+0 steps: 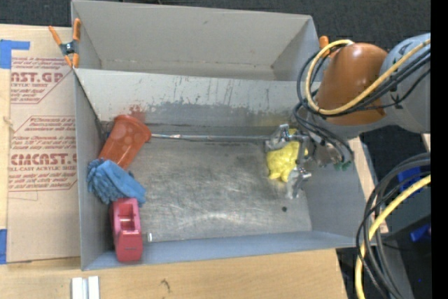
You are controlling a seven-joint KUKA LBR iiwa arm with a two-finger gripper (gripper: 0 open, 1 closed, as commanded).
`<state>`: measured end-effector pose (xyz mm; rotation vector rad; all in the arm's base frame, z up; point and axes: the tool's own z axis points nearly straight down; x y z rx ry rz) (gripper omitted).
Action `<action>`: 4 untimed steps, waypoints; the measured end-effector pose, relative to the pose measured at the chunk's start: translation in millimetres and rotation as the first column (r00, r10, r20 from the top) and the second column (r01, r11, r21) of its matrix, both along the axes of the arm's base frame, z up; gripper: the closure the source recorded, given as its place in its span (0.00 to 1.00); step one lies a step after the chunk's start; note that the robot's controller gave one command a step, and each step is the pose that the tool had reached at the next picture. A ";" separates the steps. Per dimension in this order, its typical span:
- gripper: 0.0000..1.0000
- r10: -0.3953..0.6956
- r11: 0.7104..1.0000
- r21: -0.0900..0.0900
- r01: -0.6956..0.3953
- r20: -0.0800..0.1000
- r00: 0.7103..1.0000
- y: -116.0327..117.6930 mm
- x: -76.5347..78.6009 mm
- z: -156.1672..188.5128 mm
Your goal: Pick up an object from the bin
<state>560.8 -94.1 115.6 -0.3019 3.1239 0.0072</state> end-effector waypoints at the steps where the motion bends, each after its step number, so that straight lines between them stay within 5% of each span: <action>1: 0.00 -0.148 0.989 -0.001 0.148 0.005 0.989 -24.6 8.9 -12.9; 2: 0.00 -0.033 0.999 -0.004 0.033 0.003 0.999 -33.2 21.1 -24.7; 3: 1.00 0.248 0.969 -0.003 -0.248 0.003 0.969 -38.6 29.4 -42.5; 4: 1.00 0.248 0.969 -0.004 -0.248 0.004 0.969 -38.5 29.4 -42.6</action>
Offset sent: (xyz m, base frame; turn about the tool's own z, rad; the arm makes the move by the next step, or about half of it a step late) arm 0.0240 -0.0397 -0.0293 0.0168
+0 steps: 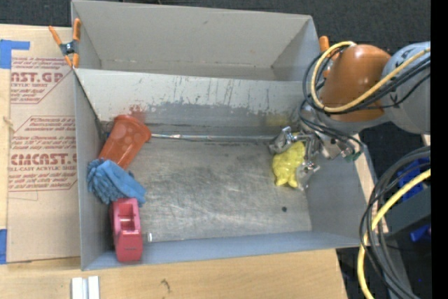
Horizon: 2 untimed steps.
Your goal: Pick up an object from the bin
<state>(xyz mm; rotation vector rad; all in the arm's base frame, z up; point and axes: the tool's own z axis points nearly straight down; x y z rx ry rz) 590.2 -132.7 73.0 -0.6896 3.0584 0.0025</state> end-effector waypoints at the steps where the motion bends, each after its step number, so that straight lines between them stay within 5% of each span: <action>1: 1.00 0.006 1.000 -0.002 -0.006 -0.007 1.000 7.1 -8.1 31.5; 2: 1.00 0.018 1.000 -0.003 -0.018 -0.004 1.000 2.1 -3.0 67.0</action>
Offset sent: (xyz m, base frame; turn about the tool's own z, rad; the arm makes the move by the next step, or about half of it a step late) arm -0.0032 0.0006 0.0677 -0.0198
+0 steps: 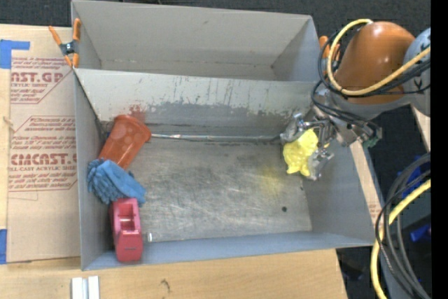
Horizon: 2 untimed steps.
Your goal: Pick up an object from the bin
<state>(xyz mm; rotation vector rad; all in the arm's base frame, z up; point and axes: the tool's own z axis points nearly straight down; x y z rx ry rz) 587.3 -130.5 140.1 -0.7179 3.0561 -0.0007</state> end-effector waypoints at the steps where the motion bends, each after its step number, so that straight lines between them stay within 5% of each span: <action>1: 1.00 -0.003 1.000 0.001 0.003 -0.001 1.000 11.1 -7.0 15.1; 2: 1.00 0.005 1.000 0.001 -0.005 0.001 1.000 13.1 -6.4 57.6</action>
Offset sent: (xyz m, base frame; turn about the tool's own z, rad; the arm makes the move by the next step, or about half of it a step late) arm -0.0072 0.0121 0.0578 -0.0054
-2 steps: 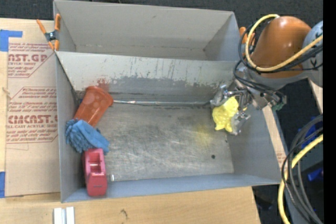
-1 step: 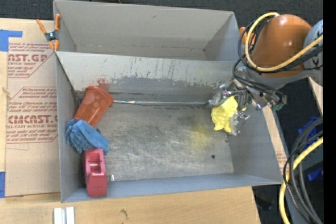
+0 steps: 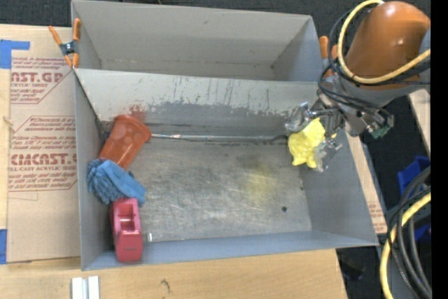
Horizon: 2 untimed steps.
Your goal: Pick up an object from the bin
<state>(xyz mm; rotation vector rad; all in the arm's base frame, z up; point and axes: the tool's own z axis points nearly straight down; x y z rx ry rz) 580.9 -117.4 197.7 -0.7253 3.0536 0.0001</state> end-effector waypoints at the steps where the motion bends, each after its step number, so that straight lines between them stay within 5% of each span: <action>1: 1.00 0.000 1.000 0.000 0.000 0.000 1.000 0.1 0.0 0.0; 2: 1.00 0.050 0.999 0.000 -0.050 -0.008 0.999 9.5 -3.3 13.9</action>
Offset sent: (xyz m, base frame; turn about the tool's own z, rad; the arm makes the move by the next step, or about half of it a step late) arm -0.0081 0.0551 0.0852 -0.2553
